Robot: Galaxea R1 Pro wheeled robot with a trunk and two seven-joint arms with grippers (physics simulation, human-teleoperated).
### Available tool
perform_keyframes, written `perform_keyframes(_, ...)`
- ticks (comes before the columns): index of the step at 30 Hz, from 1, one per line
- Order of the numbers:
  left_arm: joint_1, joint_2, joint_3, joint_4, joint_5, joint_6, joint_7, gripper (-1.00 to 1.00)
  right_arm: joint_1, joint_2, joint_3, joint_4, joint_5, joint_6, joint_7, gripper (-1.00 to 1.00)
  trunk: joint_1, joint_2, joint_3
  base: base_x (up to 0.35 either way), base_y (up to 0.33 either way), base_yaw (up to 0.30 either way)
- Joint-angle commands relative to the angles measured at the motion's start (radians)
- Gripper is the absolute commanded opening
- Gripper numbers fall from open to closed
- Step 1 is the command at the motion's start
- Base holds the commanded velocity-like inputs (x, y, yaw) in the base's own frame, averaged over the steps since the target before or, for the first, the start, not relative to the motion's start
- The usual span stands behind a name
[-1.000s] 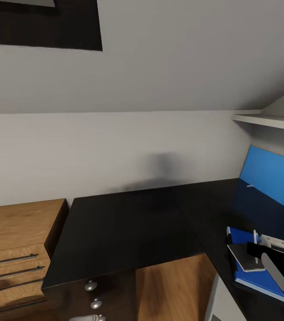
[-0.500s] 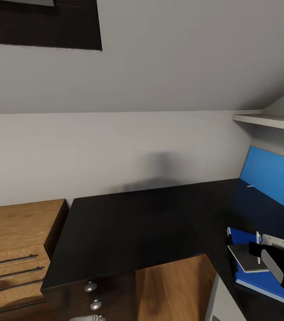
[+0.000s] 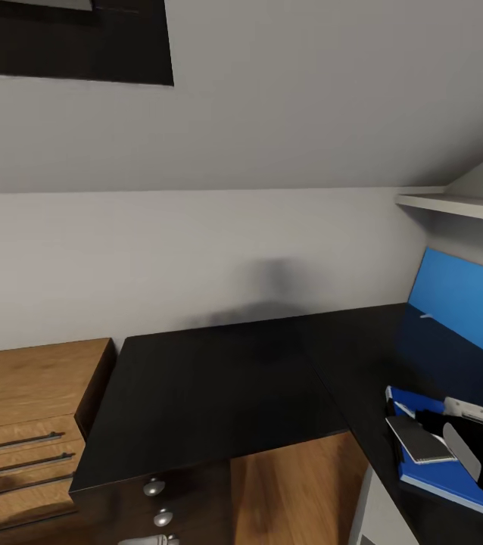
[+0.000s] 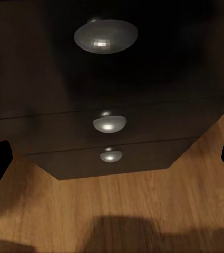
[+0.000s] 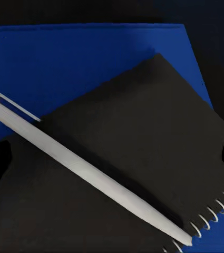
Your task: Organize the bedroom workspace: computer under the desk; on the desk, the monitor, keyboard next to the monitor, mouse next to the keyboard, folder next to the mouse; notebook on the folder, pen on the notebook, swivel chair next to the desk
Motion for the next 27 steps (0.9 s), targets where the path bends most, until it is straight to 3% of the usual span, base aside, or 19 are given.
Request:
perform_keyframes(1, 0.0, 0.0, -0.002, -0.002, 0.01, 0.004, 0.006, 1.0, 0.0, -0.001, 0.004, -0.003, -0.01, 0.004, -0.008, 1.0, 0.0, -0.001, -0.001, 0.0, 0.0, 0.0)
perform_keyframes(7, 0.0, -0.001, -0.004, 0.002, 0.009, 0.007, 0.008, 1.0, 0.0, -0.001, 0.006, -0.028, -0.011, 0.004, -0.005, 1.0, -0.023, 0.041, 0.018, 0.0, 0.0, 0.0)
perform_keyframes(14, 0.0, -0.003, -0.005, 0.04, 0.009, 0.011, 0.009, 1.0, 0.025, 0.003, 0.003, -0.304, -0.021, 0.021, -0.012, 1.0, -0.05, 0.09, 0.04, 0.0, 0.0, 0.0)
perform_keyframes(15, 0.0, -0.004, -0.005, 0.046, 0.009, 0.011, 0.01, 1.0, 0.046, 0.02, 0.004, -0.358, -0.021, 0.044, -0.014, 1.0, -0.054, 0.097, 0.043, 0.0, 0.0, 0.0)
perform_keyframes(16, 0.0, -0.004, -0.005, 0.051, 0.008, 0.011, 0.01, 1.0, 0.066, 0.062, 0.003, -0.424, -0.017, 0.091, -0.016, 1.0, -0.054, 0.097, 0.043, 0.0, 0.0, 0.0)
perform_keyframes(20, 0.0, -0.003, -0.004, 0.055, 0.009, 0.01, 0.009, 1.0, 0.075, 0.129, 0.01, -0.454, -0.016, 0.12, -0.017, 1.0, -0.054, 0.097, 0.043, 0.0, 0.0, 0.0)
perform_keyframes(21, 0.0, -0.002, -0.004, 0.056, 0.009, 0.01, 0.009, 1.0, 0.076, 0.164, 0.019, -0.457, -0.015, 0.123, -0.017, 1.0, -0.054, 0.097, 0.043, -0.043, 0.0, 0.0)
perform_keyframes(25, 0.0, -0.001, -0.002, 0.058, 0.009, 0.009, 0.01, 1.0, 0.076, 0.226, 0.061, -0.463, -0.014, 0.126, -0.023, 1.0, -0.054, 0.097, 0.043, -0.181, 0.0, 0.0)
perform_keyframes(26, 0.0, -0.002, -0.002, 0.064, 0.009, 0.011, 0.011, 1.0, 0.076, 0.286, 0.105, -0.467, -0.013, 0.124, -0.077, 1.0, -0.054, 0.097, 0.043, -0.314, 0.0, 0.0)
perform_keyframes(27, 0.0, -0.002, -0.002, 0.073, 0.008, 0.011, 0.012, 1.0, 0.076, 0.306, 0.116, -0.467, -0.013, 0.123, -0.107, 1.0, -0.054, 0.097, 0.043, -0.322, 0.0, 0.0)
